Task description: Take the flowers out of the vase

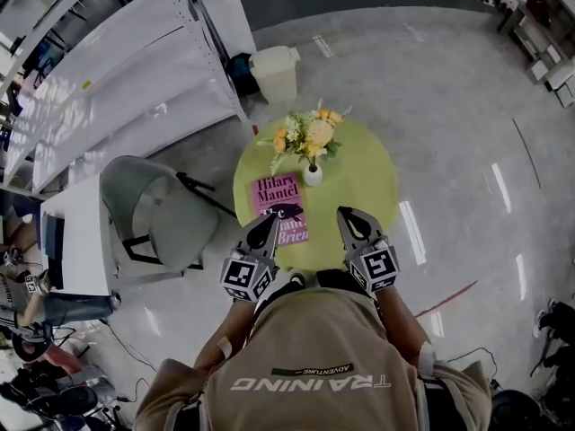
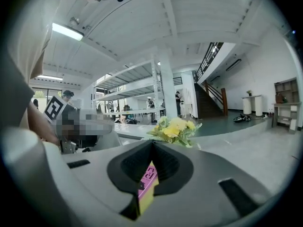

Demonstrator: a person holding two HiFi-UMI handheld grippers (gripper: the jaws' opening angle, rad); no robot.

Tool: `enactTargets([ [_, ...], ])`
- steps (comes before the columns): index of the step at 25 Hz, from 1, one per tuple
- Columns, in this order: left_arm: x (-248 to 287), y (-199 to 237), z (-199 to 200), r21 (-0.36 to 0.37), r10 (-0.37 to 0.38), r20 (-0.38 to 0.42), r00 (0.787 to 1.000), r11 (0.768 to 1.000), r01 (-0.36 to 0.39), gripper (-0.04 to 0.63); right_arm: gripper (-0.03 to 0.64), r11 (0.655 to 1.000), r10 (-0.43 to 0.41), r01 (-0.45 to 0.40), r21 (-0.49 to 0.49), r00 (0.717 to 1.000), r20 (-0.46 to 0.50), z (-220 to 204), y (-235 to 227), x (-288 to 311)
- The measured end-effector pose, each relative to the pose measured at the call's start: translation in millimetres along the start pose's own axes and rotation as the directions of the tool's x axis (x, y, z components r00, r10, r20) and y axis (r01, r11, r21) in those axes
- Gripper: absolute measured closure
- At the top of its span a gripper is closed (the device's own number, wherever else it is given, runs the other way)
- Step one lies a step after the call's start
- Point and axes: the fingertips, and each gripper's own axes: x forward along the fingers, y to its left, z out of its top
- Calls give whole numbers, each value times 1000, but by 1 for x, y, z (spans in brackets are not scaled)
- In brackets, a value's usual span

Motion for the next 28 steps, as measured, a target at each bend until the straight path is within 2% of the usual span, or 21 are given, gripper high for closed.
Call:
enactTargets([
  [6,26,0,7,-9,62,1,998,998,-62,589,617,997,81,-81,2,996,-21,-5,-23,17],
  [10,37,2,2,-13,77,-17,997,997,-77,589,617,996,92,-91,11,996,-22,-4,-31,28],
  [18,53,8,1,-13,26,-25,999,1000,-27,589,615,996,87,-88,-6,995,-51,-8,-33,45],
  [19,53,11,-1,-13,22,-30,999,1000,-23,589,606,996,89,-89,0,994,-57,-11,-32,49],
  [21,56,17,-2,-18,16,-35,999,1000,-17,589,458,995,94,-92,27,993,-69,-16,-33,56],
  [28,68,29,-9,-21,-3,-66,998,1000,2,589,454,993,100,-91,70,986,-135,-38,-48,97],
])
